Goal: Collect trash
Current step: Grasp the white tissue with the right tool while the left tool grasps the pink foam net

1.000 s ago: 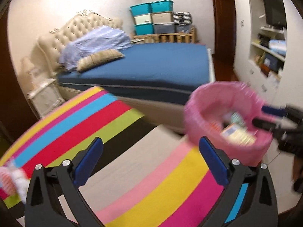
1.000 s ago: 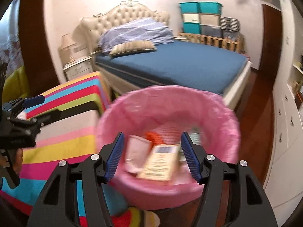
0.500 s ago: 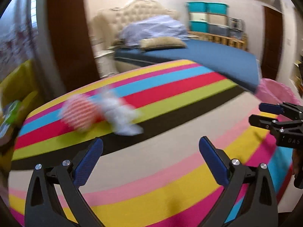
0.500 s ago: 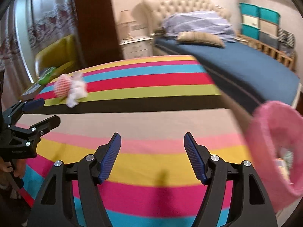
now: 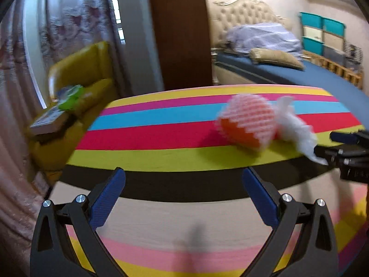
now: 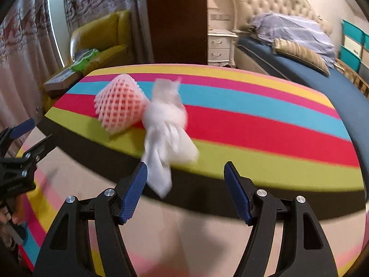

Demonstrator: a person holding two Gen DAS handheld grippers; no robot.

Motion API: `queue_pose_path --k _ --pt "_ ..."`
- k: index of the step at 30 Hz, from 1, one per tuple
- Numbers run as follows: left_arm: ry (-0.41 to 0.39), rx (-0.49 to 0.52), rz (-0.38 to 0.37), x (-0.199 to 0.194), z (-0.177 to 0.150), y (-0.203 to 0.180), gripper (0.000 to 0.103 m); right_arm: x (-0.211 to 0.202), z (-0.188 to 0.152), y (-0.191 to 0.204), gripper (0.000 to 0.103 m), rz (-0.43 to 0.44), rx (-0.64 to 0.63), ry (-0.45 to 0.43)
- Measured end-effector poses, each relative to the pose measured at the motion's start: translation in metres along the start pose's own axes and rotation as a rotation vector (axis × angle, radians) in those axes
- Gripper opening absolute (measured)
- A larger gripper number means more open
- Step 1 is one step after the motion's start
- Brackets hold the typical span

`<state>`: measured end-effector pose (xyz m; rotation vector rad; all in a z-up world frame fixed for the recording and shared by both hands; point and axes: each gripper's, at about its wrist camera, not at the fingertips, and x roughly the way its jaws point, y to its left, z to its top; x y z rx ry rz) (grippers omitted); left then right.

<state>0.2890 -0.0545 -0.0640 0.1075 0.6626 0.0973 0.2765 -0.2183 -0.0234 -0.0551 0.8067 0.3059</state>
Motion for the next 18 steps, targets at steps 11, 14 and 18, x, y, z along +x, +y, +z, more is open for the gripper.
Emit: queue_pose_path --k 11,14,18 --pt "0.069 -0.052 -0.091 0.021 0.011 -0.008 0.098 0.052 0.033 0.021 0.041 0.032 -0.063 0.064" --pt "0.072 -0.055 -0.126 0.022 0.017 -0.026 0.098 0.042 0.03 0.013 0.032 0.002 -0.079 0.033" --pt "0.087 -0.045 -0.164 0.035 0.029 -0.056 0.098 0.022 0.02 -0.01 0.029 -0.012 -0.048 0.005"
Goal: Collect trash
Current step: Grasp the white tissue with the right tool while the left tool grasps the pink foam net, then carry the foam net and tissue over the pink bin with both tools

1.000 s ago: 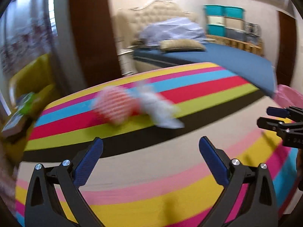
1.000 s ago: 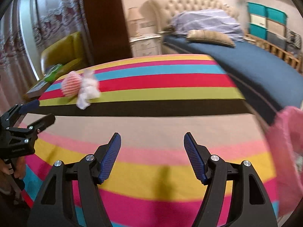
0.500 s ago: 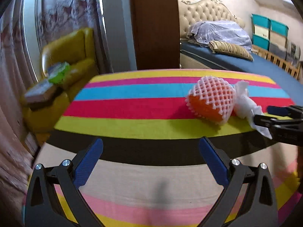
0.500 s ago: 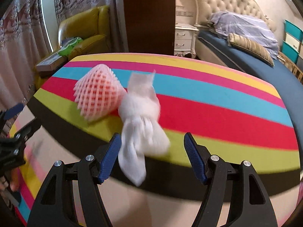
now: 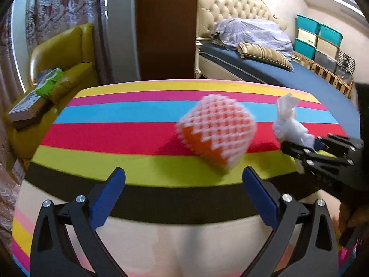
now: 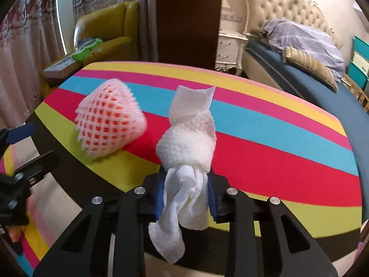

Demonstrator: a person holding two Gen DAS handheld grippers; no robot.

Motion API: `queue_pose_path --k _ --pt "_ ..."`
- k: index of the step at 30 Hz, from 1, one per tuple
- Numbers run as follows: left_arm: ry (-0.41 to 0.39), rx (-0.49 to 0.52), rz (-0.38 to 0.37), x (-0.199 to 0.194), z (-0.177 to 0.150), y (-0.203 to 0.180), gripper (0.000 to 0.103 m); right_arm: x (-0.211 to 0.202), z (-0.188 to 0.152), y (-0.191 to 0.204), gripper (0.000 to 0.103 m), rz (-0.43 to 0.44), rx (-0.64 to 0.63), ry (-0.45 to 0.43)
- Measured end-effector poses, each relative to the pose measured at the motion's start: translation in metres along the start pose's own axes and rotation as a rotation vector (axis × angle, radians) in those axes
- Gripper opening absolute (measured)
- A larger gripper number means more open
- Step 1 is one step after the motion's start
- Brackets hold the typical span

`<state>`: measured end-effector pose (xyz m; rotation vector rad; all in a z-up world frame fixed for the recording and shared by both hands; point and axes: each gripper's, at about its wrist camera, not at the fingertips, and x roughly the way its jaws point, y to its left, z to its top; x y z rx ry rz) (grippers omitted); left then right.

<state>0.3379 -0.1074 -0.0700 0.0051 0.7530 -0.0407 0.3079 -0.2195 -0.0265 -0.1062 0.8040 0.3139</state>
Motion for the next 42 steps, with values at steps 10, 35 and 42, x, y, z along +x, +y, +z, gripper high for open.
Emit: queue_pose_path --k 10,35,42 --pt "0.069 -0.077 0.062 0.063 0.045 -0.044 0.098 -0.021 -0.034 -0.042 0.028 0.018 0.103 -0.006" --pt "-0.005 0.003 -0.103 -0.023 -0.036 -0.036 0.028 -0.052 -0.072 -0.005 0.028 -0.007 0.116 0.016" --pt "0.003 0.015 -0.114 -0.059 -0.08 -0.03 0.028 -0.085 -0.104 0.008 0.028 -0.01 0.126 -0.006"
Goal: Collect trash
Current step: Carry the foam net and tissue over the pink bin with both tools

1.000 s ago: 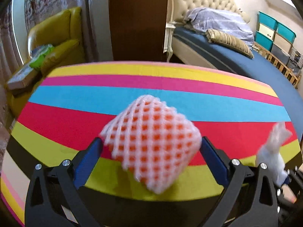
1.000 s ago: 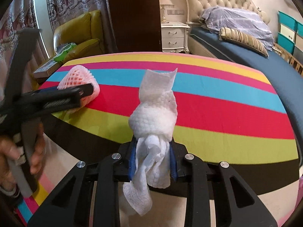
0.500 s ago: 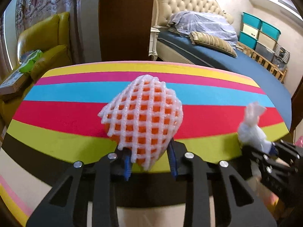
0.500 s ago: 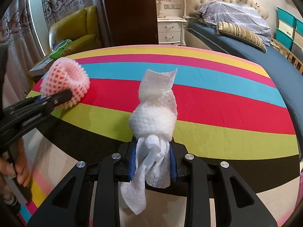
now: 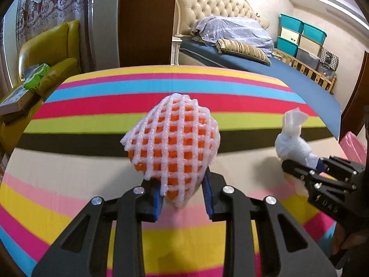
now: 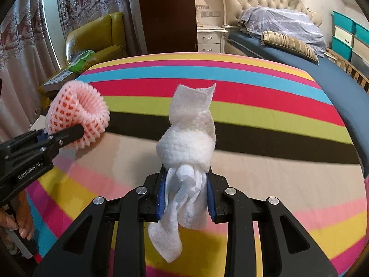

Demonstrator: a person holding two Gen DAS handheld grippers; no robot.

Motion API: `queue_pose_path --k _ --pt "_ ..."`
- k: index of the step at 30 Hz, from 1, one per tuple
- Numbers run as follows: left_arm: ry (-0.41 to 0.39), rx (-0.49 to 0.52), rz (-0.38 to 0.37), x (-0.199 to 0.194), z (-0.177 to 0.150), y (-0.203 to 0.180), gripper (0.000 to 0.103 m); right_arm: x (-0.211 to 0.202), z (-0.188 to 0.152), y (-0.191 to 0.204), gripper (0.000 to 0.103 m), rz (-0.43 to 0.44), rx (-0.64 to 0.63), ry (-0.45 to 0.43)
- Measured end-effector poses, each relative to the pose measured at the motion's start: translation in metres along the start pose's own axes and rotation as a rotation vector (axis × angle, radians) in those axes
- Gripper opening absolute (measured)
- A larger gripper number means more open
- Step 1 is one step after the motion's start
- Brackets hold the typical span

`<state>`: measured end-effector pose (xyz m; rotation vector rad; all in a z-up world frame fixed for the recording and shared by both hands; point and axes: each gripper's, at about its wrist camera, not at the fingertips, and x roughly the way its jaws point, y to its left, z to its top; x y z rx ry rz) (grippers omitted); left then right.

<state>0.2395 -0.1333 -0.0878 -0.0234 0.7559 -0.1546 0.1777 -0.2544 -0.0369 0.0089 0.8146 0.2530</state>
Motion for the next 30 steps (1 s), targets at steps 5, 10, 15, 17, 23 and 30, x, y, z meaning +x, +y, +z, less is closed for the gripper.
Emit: queue_pose_path --k 5,10,15,17,23,30 --pt "-0.011 0.021 0.008 -0.02 -0.025 -0.002 0.028 -0.02 -0.021 -0.003 0.028 0.006 0.012 -0.006" --pt "-0.034 0.026 0.006 -0.037 -0.043 -0.005 0.028 -0.034 -0.037 -0.005 0.028 -0.006 0.008 -0.023" --pt "-0.039 0.043 0.011 -0.044 -0.053 -0.01 0.028 -0.041 -0.045 -0.006 0.028 -0.011 0.003 -0.029" --pt "-0.041 0.046 0.013 -0.045 -0.053 -0.012 0.028 -0.043 -0.045 -0.007 0.028 -0.011 0.001 -0.033" --pt "-0.051 0.063 0.01 -0.05 -0.048 -0.016 0.028 -0.054 -0.048 -0.008 0.028 -0.009 -0.006 -0.048" --pt "-0.077 0.082 0.014 -0.058 -0.049 -0.019 0.028 -0.06 -0.055 -0.011 0.028 0.0 0.001 -0.048"
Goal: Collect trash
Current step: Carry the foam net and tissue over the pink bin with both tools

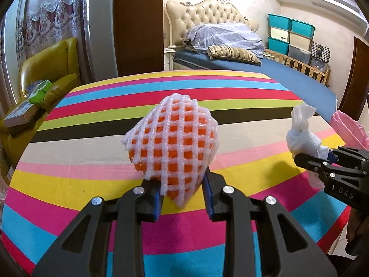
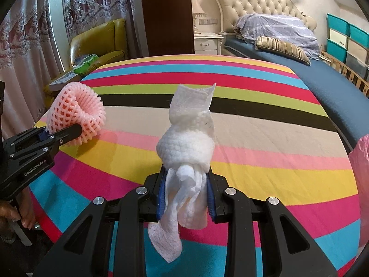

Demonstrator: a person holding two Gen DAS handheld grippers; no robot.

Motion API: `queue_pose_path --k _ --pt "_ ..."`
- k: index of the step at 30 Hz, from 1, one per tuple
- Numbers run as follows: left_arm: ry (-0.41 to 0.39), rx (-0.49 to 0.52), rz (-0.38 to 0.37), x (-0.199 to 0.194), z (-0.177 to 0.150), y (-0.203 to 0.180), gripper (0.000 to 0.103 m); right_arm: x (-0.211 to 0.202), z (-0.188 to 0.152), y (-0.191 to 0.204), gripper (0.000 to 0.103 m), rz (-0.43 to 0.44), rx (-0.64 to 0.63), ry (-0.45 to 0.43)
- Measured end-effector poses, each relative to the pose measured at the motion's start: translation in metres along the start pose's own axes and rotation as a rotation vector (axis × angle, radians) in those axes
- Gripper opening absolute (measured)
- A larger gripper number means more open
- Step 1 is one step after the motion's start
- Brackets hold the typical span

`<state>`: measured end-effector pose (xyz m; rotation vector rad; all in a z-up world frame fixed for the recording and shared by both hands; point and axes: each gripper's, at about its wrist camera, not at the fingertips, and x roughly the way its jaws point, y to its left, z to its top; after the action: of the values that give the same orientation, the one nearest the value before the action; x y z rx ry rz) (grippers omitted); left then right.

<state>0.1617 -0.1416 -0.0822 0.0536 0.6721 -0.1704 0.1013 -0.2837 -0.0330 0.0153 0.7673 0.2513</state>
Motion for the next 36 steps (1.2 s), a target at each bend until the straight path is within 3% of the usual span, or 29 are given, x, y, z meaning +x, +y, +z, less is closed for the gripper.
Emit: queue_pose_path --k 8,12,18,36 --pt "-0.013 -0.002 0.008 -0.009 -0.001 -0.003 0.028 -0.006 -0.003 -0.005 0.028 0.016 0.006 -0.004" --pt "-0.062 0.031 0.022 -0.021 0.0 -0.011 0.028 -0.01 -0.007 -0.009 0.028 0.012 0.012 -0.006" --pt "-0.064 0.079 -0.005 -0.021 -0.001 -0.022 0.028 -0.015 -0.01 -0.019 0.028 -0.017 0.027 -0.011" --pt "0.011 0.253 -0.242 -0.003 0.026 -0.107 0.028 -0.055 -0.019 -0.1 0.028 -0.138 0.157 -0.081"
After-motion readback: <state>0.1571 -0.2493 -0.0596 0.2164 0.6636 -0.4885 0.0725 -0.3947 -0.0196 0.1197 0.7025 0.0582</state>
